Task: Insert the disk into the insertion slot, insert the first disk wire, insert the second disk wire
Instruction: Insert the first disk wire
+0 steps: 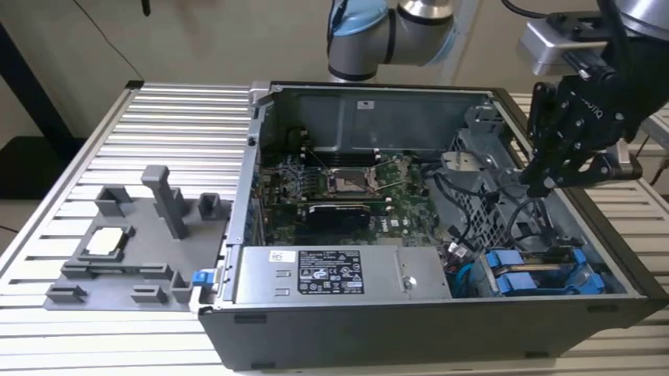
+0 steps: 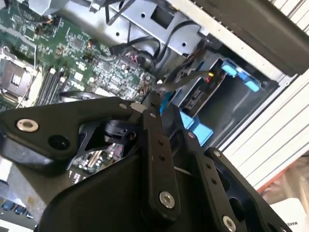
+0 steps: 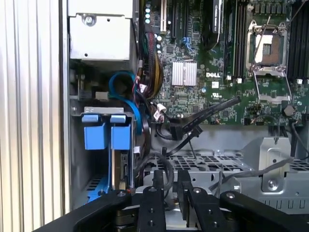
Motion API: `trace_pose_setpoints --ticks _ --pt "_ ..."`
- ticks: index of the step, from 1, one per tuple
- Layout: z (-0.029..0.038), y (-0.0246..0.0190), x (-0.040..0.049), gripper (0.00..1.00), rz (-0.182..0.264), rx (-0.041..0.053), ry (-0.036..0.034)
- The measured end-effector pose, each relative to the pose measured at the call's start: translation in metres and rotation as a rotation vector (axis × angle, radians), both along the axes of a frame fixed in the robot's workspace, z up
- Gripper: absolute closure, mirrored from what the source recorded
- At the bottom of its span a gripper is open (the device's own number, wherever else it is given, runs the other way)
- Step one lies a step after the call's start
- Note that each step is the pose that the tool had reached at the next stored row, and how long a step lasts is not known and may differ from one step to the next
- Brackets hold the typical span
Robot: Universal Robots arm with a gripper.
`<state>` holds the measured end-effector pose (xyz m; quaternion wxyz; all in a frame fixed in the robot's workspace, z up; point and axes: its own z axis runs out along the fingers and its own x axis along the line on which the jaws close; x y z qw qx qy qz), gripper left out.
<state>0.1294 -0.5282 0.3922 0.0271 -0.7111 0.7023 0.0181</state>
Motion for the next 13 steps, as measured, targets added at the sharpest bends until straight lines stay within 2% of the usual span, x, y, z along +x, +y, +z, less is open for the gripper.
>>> trace_pose_setpoints --ticks 7,10,11,12,13 --pt "-0.0016 0.0019 -0.0264 0.73 0.0 0.0 -0.0018" --pt "-0.0021 0.0033 -0.0324 0.73 0.0 -0.0015 -0.0018" --pt "-0.0023 0.0034 -0.0332 0.73 0.0 -0.0037 -0.0018" --pt "-0.0025 0.0036 -0.0338 0.73 0.0 -0.0123 -0.0018" --pt "-0.0026 0.004 -0.0345 0.73 0.001 -0.0262 -0.0017"
